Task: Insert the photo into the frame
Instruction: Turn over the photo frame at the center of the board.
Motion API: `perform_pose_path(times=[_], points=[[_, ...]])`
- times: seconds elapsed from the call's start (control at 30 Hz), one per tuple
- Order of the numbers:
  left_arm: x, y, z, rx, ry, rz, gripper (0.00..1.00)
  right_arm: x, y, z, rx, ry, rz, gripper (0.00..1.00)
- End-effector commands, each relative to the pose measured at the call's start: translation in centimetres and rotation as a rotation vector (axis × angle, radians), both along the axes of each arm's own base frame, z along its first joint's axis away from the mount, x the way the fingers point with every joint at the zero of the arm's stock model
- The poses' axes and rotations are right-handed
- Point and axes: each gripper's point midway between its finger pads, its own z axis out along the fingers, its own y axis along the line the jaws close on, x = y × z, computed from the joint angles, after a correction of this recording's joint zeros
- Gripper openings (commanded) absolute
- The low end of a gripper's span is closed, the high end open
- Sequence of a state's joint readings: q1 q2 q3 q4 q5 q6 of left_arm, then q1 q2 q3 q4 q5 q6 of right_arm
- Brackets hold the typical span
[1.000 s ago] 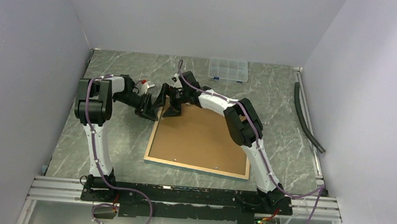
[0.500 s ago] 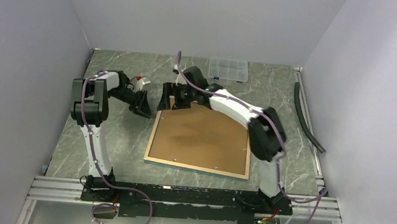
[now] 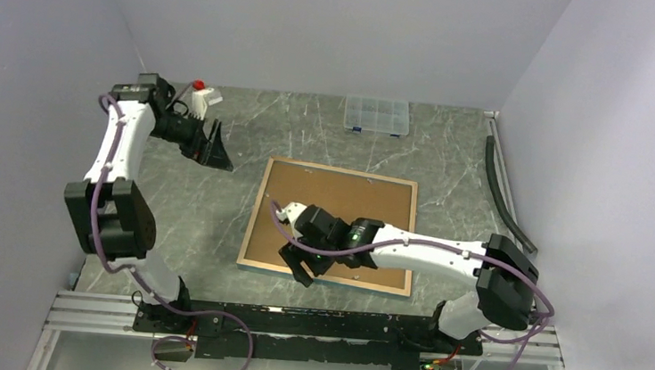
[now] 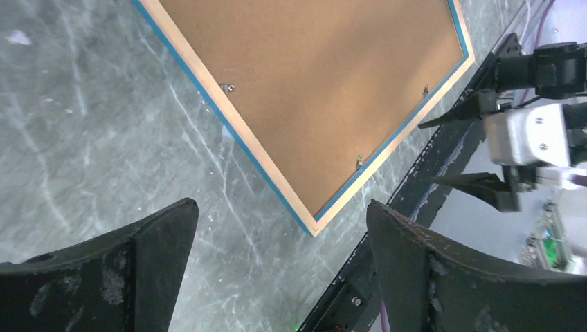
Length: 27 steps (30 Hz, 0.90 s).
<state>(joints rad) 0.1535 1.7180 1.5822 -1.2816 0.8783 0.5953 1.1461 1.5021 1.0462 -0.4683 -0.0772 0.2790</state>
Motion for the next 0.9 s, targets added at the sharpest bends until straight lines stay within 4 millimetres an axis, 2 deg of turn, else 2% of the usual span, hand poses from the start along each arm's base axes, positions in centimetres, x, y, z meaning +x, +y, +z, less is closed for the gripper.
perform_pose_path(times=[0.0, 0.13, 0.23, 0.5, 0.67, 0.73, 0.87], points=[[-1.7, 1.8, 4.7, 0.053, -0.157, 0.026, 0.98, 0.7, -2.1, -1.7, -0.112, -0.123, -0.051, 0.74], [-2.7, 2.0, 6.9, 0.073, -0.242, 0.068, 0.98, 0.2, -2.5, -3.2, -0.15, -0.154, -0.056, 0.72], [-3.3, 2.1, 7.6, 0.099, -0.268, 0.084, 0.98, 0.1, -2.8, -4.4, -0.172, -0.16, -0.061, 0.69], [-5.2, 0.2, 8.3, -0.017, -0.291, 0.006, 0.98, 0.1, -3.5, -6.8, -0.206, -0.169, -0.053, 0.63], [-6.1, -0.6, 6.9, -0.055, -0.35, -0.074, 0.98, 0.2, -3.4, -7.0, -0.208, -0.175, -0.045, 0.58], [-7.4, -1.1, 6.1, -0.049, -0.46, -0.167, 0.98, 0.1, -3.3, -7.2, -0.206, -0.171, -0.044, 0.52], [-8.7, -1.2, 3.5, 0.053, -0.677, -0.243, 0.98, 0.3, -2.9, -7.0, -0.198, -0.175, -0.043, 0.25]])
